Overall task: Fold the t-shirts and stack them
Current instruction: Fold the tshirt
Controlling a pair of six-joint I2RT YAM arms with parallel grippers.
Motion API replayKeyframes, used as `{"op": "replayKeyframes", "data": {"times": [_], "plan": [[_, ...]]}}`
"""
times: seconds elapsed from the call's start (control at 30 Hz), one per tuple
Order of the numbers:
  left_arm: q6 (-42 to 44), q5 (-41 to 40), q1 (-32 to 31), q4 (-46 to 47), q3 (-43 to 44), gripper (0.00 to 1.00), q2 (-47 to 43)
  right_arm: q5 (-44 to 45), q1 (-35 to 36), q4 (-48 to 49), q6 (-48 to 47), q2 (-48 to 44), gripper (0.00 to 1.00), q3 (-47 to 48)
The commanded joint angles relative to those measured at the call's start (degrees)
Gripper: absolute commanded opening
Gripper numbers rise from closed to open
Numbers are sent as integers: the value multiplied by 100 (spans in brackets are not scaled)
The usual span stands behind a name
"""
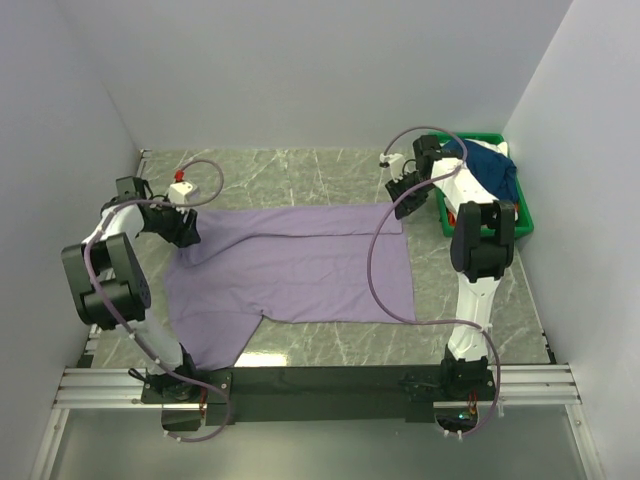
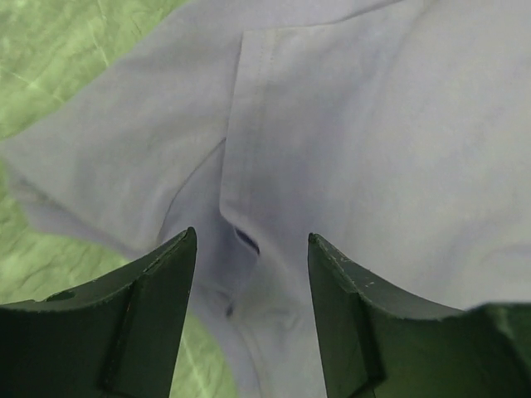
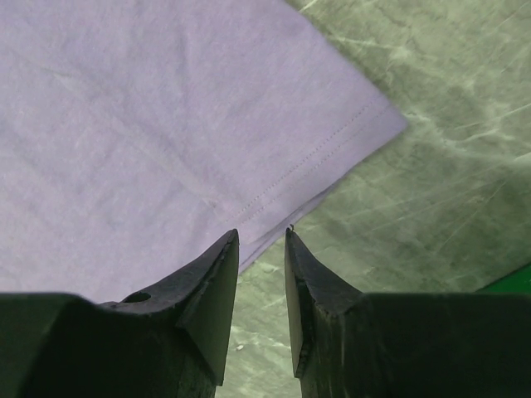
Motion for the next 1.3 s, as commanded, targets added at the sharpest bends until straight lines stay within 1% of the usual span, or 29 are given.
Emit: {"op": "replayKeyframes", "data": {"times": [0.0, 0.07, 0.17, 0.2, 0.27, 0.3, 0.37, 0.4, 0.43, 0.5, 0.53, 0.57, 0.67, 0.73, 0.77, 0.8, 0.87, 0.9, 0.93, 0.97, 1.0, 1.03, 1.1, 1.13, 1.23, 1.27], "plan": [[-477, -312, -79, 215, 333, 61, 305, 161, 111, -33, 134, 29, 36, 87], [-452, -417, -88, 118, 421, 60, 464, 196, 146, -24, 151, 64, 36, 34], [-320, -514, -97, -66, 386, 56, 499, 214, 147, 2, 178, 99, 36, 25], [-259, -463, -97, -285, 395, 47, 499, 223, 147, 2, 186, 99, 36, 34], [40, -383, -106, -558, 404, 36, 456, 231, 155, -6, 186, 125, 36, 60], [145, -279, -97, -681, 386, 27, 429, 240, 147, -15, 186, 134, 35, 86], [540, -164, -97, -1068, 290, 20, 254, 249, 155, -68, 186, 152, 35, 122], [716, -111, -97, -1226, 237, 14, 184, 249, 147, -77, 186, 152, 35, 148], [1066, -84, -97, -1340, 80, 12, 0, 249, 147, -77, 186, 134, 34, 148], [1401, -84, -97, -1587, -114, 8, -212, 249, 147, -77, 178, 99, 34, 131], [1812, -102, -88, -1657, -332, 7, -430, 249, 147, -85, 178, 99, 34, 130], [2042, -102, -97, -1806, -456, 7, -537, 240, 147, -112, 160, 82, 33, 113], [2895, -320, -105, -1842, -1045, 8, -994, 231, 147, -121, 134, 55, 33, 52], [3448, -505, -114, -1738, -1509, 14, -1309, 266, 147, -86, 134, 38, 33, -19], [3573, -636, -114, -1693, -1608, 16, -1398, 275, 138, -86, 108, 20, 33, -45], [3661, -664, -106, -1658, -1679, 24, -1478, 275, 138, -94, 107, 11, 33, -45], [3698, -534, -114, -1579, -1688, 33, -1619, 267, 129, -129, 99, 11, 33, -28], [3584, -419, -106, -1431, -1645, 42, -1654, 258, 138, -138, 90, 20, 33, -19], [3304, -296, -106, -1403, -1462, 46, -1645, 240, 129, -147, 98, 20, 33, -2], [3110, 36, -114, -1368, -1320, 56, -1593, 232, 138, -164, 116, 29, 33, 16], [2856, 161, -140, -1298, -1154, 58, -1523, 223, 129, -173, 116, 46, 33, 68], [2096, 249, -175, -984, -830, 59, -1305, 214, 138, -191, 125, 64, 33, 95], [1511, 416, -263, -771, -477, 60, -1023, 179, 129, -226, 151, 99, 33, 165], [865, 408, -299, -457, -188, 60, -725, 170, 129, -235, 160, 108, 33, 174], [193, 452, -448, -348, 366, 56, -145, 161, 129, -235, 204, 108, 33, 183], [95, 478, -535, -374, 482, 55, -12, 161, 138, -218, 204, 99, 33, 183]]}}
